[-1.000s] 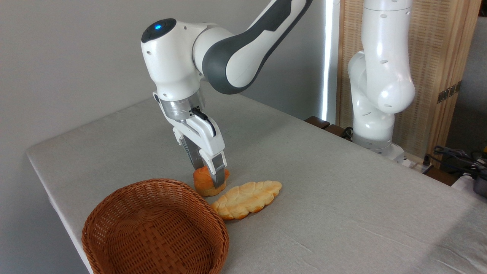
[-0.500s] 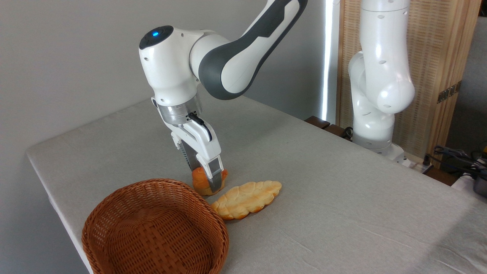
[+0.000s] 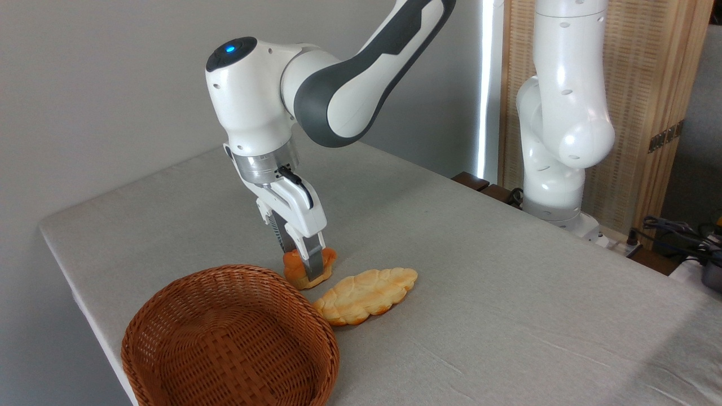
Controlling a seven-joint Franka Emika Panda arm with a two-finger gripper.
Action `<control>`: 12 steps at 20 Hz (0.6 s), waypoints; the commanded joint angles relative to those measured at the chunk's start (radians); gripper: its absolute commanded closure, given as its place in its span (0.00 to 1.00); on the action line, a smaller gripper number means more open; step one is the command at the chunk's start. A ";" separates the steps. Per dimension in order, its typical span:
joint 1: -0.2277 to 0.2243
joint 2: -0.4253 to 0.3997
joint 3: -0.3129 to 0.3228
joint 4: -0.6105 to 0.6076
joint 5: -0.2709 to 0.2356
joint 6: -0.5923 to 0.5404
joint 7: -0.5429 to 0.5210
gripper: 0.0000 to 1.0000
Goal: Put bread into the basket
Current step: 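Close the gripper on the orange bread roll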
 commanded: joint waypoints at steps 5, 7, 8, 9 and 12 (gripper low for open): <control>-0.007 -0.017 0.006 0.002 -0.002 0.018 0.019 0.51; -0.005 -0.032 0.006 0.011 -0.002 0.007 0.014 0.50; -0.007 -0.042 0.006 0.018 -0.006 0.004 0.004 0.50; -0.007 -0.051 0.006 0.032 -0.011 0.002 -0.004 0.50; -0.007 -0.074 -0.003 0.066 -0.014 -0.028 -0.018 0.49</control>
